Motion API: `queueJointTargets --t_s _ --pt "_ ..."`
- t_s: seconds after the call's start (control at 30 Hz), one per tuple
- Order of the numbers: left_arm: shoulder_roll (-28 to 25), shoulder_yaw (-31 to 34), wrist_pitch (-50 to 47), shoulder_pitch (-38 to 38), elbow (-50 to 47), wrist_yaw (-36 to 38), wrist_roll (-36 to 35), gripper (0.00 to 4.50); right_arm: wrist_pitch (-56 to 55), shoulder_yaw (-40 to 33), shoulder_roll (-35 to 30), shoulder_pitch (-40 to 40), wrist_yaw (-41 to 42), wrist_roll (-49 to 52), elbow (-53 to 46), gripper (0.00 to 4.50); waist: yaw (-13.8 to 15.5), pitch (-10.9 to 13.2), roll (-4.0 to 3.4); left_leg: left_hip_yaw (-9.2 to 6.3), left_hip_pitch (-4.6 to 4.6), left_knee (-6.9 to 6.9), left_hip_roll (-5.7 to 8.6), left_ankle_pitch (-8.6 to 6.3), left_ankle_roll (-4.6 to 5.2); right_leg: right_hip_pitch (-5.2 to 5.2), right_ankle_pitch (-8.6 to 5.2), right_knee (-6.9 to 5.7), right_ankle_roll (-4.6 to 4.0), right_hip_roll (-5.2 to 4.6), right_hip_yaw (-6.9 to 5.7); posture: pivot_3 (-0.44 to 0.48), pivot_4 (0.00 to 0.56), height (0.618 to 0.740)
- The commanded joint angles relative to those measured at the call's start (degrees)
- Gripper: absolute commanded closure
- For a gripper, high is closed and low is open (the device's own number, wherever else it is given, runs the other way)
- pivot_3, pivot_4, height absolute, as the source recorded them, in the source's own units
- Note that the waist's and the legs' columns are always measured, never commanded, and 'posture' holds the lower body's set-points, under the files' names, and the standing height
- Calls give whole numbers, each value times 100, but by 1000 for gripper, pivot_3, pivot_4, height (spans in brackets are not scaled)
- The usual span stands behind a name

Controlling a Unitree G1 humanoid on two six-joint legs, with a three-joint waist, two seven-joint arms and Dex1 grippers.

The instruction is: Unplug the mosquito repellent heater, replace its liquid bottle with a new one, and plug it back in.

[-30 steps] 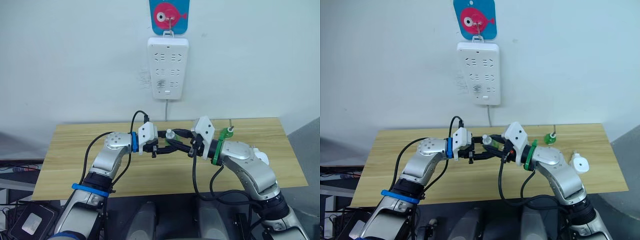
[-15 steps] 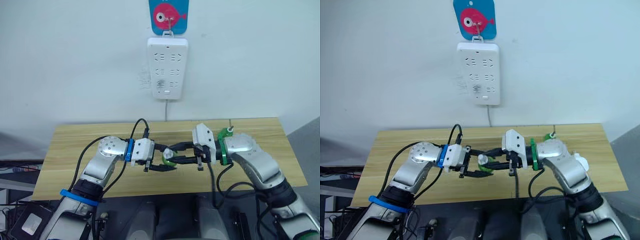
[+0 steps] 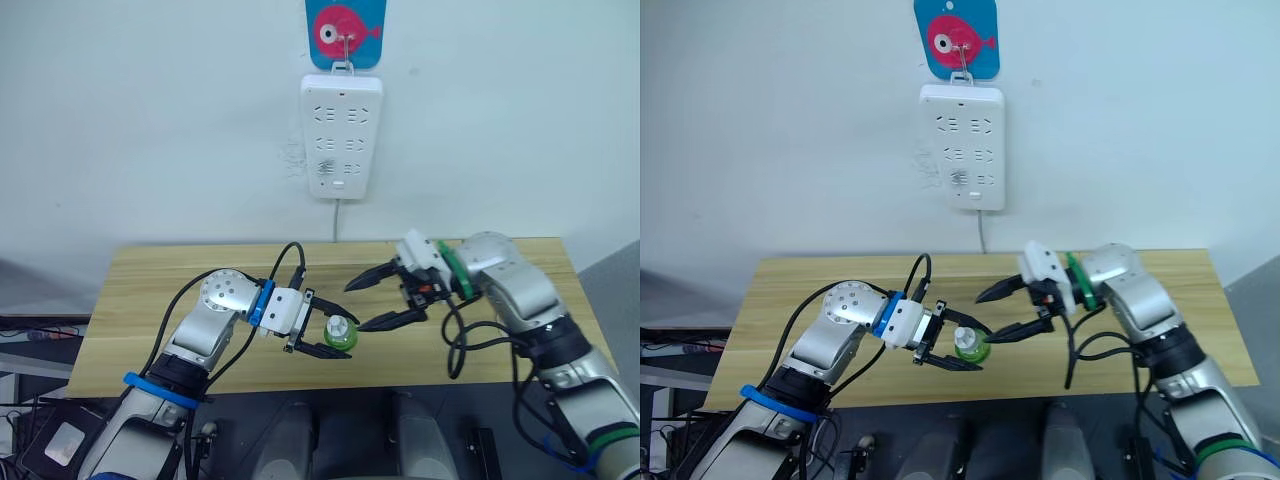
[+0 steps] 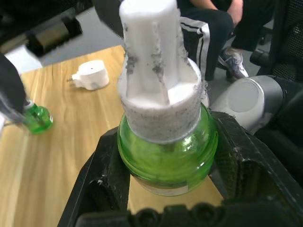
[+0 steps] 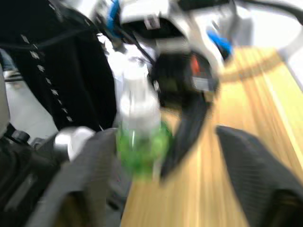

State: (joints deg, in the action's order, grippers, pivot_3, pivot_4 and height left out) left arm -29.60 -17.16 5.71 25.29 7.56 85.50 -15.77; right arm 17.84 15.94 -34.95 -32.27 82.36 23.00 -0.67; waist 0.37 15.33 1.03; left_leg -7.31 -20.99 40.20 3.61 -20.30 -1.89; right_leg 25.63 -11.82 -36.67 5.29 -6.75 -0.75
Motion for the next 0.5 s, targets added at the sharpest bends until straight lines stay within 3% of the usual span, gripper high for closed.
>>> queueJointTargets --t_s 0.03,0.13,0.3,0.5 --pt "59 205 25 63 120 -271 -27 2267 69 -343 -223 547 -329 51 -603 49 -1 0 0 0 0 0 -1 0 0 0 0 0 0 0 0 81 253 740" --pt "131 381 -164 125 314 -698 4 2267 302 -572 -267 1039 -968 7 -1155 49 -4 0 0 7 2 0 -3 0 0 2 0 0 0 1 2 68 246 740" --pt "257 531 -168 199 563 -1253 141 2267 897 -639 300 1423 -2631 -262 -2171 49 -34 0 0 16 5 4 -6 0 -1 7 0 -10 0 1 12 62 241 740" --pt "285 484 -160 200 583 -1343 153 2267 1409 -254 1033 1421 -3832 -567 -2681 49 -36 0 0 12 3 4 1 0 -1 10 0 -9 0 -2 12 59 233 740"
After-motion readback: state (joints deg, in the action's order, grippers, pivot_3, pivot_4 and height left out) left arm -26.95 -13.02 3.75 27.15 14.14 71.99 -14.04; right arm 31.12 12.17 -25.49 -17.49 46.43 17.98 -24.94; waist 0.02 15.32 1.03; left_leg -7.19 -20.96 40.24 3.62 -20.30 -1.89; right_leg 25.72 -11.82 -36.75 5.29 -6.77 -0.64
